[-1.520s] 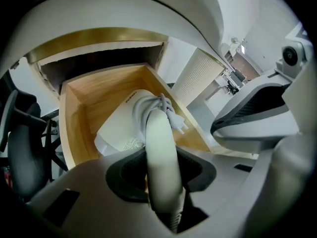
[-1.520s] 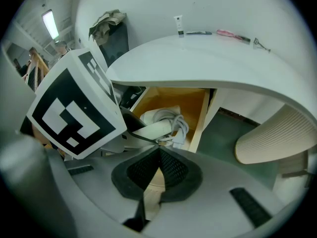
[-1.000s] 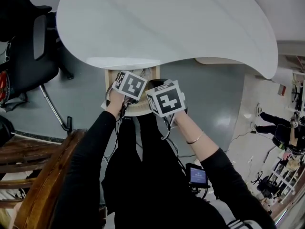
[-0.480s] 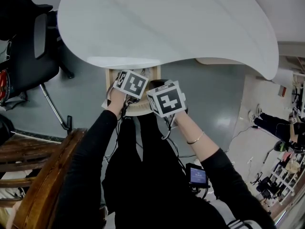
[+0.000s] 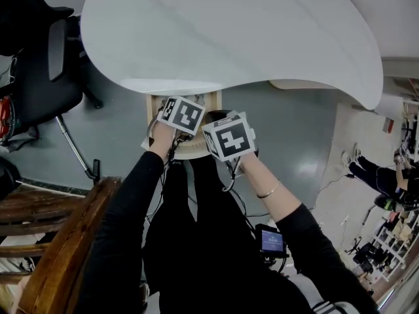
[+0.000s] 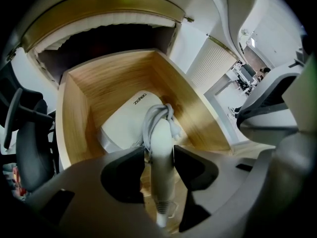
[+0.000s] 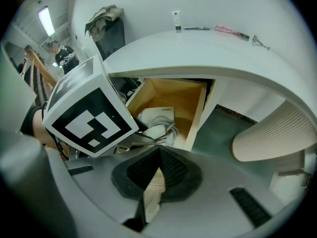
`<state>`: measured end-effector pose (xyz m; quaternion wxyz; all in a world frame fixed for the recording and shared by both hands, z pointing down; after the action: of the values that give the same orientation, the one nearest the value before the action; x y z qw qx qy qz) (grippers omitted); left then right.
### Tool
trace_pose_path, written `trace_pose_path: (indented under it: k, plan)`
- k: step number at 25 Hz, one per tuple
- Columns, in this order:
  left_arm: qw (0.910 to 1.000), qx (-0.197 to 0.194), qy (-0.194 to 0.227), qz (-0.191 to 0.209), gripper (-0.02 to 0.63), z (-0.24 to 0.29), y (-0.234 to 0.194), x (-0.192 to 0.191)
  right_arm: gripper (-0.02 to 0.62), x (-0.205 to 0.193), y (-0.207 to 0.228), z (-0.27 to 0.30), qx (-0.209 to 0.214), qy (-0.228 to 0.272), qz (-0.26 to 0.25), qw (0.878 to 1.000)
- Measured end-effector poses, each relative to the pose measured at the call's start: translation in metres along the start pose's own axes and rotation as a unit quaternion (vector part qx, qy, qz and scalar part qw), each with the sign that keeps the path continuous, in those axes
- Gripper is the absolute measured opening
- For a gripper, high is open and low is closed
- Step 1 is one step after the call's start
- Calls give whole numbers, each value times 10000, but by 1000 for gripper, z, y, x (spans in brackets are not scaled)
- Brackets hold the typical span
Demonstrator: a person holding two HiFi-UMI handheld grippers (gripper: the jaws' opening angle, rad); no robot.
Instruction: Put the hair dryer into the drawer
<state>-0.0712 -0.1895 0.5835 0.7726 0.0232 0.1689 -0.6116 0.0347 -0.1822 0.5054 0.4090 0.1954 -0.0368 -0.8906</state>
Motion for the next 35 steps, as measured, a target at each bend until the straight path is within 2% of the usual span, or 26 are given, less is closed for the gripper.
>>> trace_pose_path:
  k: [9, 16, 21, 27, 35]
  plan:
    - [9999, 131, 5, -12, 213, -1, -2, 1, 2, 3, -3, -5, 32, 36, 38, 10000]
    - [9982, 326, 488, 158, 213, -15, 0, 7, 2, 6, 4, -10, -151, 136, -7, 9998]
    - [9966, 266, 776, 113, 212, -28, 0, 8, 2, 9, 5, -13, -164, 251, -21, 9995]
    - [9915, 51, 1299, -68, 187, -57, -4, 10, 2, 12, 1, -20, -254, 406, 3, 9989]
    - [9829, -155, 1825, -207, 61, -93, -4, 15, 2, 22, -6, -39, -317, 826, 17, 9961]
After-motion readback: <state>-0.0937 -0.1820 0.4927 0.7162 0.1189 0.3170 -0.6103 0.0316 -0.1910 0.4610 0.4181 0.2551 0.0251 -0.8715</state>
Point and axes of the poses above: the fingertips, and each gripper's own axes: z forward along the fingers, y to its right, x out of its top, the point moved 8 cm from there along -z, backward along the fingers, and after that the axes turned 3 degrees about x, right-handed, at the moved point
